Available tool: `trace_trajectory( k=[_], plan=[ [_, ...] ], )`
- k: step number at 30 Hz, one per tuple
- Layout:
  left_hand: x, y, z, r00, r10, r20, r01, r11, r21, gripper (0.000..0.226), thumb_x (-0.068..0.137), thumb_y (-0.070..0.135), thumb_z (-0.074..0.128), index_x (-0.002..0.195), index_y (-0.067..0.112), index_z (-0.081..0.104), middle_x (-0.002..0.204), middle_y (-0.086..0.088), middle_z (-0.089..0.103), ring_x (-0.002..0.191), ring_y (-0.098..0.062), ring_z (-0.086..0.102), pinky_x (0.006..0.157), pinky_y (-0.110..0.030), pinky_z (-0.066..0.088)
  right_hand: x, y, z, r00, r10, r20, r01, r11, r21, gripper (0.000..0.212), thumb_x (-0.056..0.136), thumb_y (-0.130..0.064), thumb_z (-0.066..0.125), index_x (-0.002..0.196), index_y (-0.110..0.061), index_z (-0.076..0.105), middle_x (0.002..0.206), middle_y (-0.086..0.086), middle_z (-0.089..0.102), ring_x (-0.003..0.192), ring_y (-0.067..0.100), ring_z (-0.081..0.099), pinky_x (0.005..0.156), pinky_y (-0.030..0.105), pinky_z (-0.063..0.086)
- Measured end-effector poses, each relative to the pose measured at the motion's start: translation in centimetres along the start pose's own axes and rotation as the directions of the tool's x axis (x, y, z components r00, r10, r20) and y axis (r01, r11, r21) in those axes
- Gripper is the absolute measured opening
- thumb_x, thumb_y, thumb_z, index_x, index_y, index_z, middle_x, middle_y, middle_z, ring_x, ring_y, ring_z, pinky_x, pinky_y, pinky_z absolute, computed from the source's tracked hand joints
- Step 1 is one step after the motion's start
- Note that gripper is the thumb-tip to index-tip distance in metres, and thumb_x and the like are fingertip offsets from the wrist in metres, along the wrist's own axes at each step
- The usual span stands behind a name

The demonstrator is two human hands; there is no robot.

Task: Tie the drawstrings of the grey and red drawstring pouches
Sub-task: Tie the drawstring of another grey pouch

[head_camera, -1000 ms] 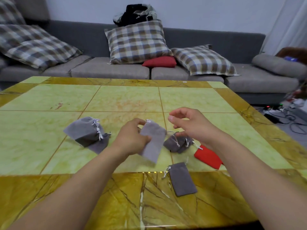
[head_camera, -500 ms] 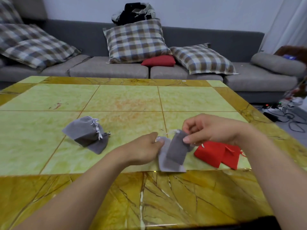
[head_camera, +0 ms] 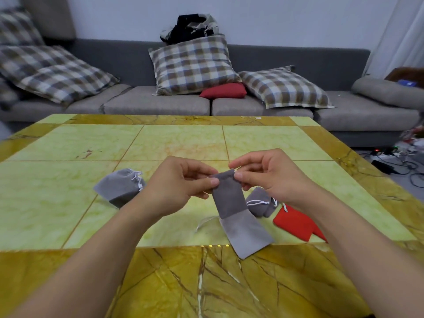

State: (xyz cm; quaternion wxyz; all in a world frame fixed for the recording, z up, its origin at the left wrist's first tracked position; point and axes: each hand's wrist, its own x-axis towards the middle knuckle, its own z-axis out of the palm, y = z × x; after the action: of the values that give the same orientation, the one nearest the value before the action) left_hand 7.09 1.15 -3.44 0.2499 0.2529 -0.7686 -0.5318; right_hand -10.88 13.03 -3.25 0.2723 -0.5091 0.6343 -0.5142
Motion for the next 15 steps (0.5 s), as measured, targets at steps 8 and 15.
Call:
trace_trajectory(
  k=[8,15],
  plan=[
    [0.4,-0.4,-1.9,0.982,0.160,-0.098,-0.120,0.937,0.327,0.005,0.083,0.012,0.075,0.083,0.015,0.079,0.061,0.002,0.071,0.050,-0.005,0.062,0.054,-0.017,0.052,-0.1,-0.5,-1.5,0.989,-0.049,-0.138,0.042,0.998,-0.051,0.013,0.077,0.004,0.077,0.088,-0.002,0.077,0.068,0.013,0.074,0.057,0.014,0.065,0.058,0.021,0.054],
    [1.2,-0.4,-2.3,0.954,0.272,0.126,-0.256,0.523,0.813,0.019,0.097,0.023,0.057,0.101,0.019,0.075,0.091,-0.001,0.070,0.088,-0.022,0.062,0.079,-0.037,0.049,0.1,-0.3,-2.1,0.980,-0.113,-0.165,0.071,0.969,-0.238,0.014,0.079,0.000,0.078,0.087,-0.011,0.079,0.064,0.005,0.072,0.055,0.010,0.062,0.058,0.019,0.051]
  ],
)
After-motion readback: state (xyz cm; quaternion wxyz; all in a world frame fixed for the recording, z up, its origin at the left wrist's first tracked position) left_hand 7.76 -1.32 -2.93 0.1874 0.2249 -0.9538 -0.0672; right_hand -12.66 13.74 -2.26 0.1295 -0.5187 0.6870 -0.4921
